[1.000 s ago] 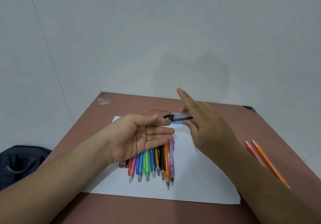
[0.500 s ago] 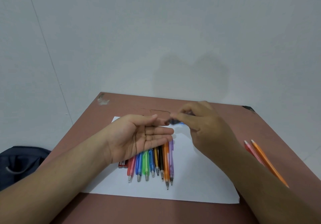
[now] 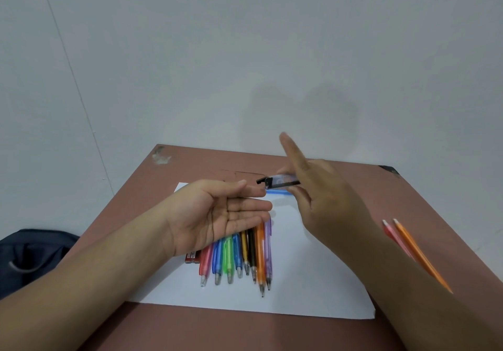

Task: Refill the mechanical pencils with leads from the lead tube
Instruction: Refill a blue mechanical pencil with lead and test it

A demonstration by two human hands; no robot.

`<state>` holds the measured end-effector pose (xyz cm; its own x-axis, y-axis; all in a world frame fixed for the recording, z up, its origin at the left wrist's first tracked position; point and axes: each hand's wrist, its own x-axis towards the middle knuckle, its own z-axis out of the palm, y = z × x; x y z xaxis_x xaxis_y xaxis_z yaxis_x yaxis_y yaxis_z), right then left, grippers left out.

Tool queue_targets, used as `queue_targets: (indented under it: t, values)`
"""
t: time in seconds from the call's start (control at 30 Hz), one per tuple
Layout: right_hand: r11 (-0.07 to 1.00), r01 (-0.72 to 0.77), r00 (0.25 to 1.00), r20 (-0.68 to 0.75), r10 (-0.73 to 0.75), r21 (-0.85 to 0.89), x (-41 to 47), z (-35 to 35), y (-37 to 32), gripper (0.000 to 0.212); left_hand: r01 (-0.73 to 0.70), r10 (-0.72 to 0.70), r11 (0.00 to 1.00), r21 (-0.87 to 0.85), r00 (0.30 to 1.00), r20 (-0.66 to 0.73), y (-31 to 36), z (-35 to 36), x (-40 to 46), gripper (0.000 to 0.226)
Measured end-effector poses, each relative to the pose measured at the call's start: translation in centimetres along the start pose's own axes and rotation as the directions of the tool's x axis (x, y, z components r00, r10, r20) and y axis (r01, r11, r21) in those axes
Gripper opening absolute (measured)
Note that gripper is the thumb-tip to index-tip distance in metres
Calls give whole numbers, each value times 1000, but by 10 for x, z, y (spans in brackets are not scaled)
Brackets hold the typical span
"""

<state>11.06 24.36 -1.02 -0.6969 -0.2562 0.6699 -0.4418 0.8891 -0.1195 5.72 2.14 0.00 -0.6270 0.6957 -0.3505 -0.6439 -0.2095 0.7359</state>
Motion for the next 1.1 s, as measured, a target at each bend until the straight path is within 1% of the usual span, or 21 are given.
queue_targets:
  t: [0.03,0.07,0.13,0.17,0.2,0.27,0.33,0.37,0.43,0.53,0.57,0.67,0.8,0.93,1.0,1.1]
  values:
    - [1000,-10,1000,-2,10,16,0,0,0,99,0,0,1000,0,1000,1,0,0,0,40]
    - [1000,9,1000,-4,-9,12,0,0,1,95,-1,1,1000,1,1000,1,0,0,0,40]
    - [992,110,994,-5,-111,-59,-2,2,7,77,-4,4,1000,1,1000,-6,0,0,0,39]
    - [986,143,990,-2,-144,-87,-3,3,9,73,-5,5,1000,-1,1000,-8,0,0,0,39]
    - [986,141,990,4,-141,-90,-3,4,10,77,-4,4,1000,-1,1000,-7,0,1,0,39]
    - [998,53,998,18,-52,-44,-1,3,5,93,1,-1,1000,1,1000,-3,0,1,-1,40]
    - [1000,11,1000,22,-11,-3,0,1,0,103,3,-3,1000,1,1000,1,1,0,-1,40]
    - [1000,20,1000,17,-20,-4,-1,1,1,104,3,-3,1000,1,1000,4,1,0,-1,41]
    - [999,41,999,17,-41,-15,-1,2,6,98,1,-1,1000,-1,1000,5,1,0,-1,41]
    - [985,146,989,14,-145,-92,-3,7,13,77,-6,6,1000,-7,1000,0,0,1,-1,40]
    - [986,139,990,10,-139,-95,-3,7,13,78,-7,7,1000,-3,1000,0,1,2,-1,39]
    - [994,76,997,0,-77,-72,-1,4,8,92,-16,16,1000,10,1000,-3,0,2,-2,38]
    - [985,143,989,-29,-146,-97,-2,6,11,94,-107,111,992,67,992,-58,-2,4,-3,34]
    - [983,150,989,6,-150,-102,-3,11,14,101,-185,201,970,158,975,-94,-5,7,-2,35]
    - [982,154,988,16,-154,-105,-3,11,15,104,-210,235,955,211,966,-103,-6,7,-2,30]
    - [980,171,985,-13,-173,-106,-3,11,13,89,-239,284,930,279,949,-135,-6,7,0,24]
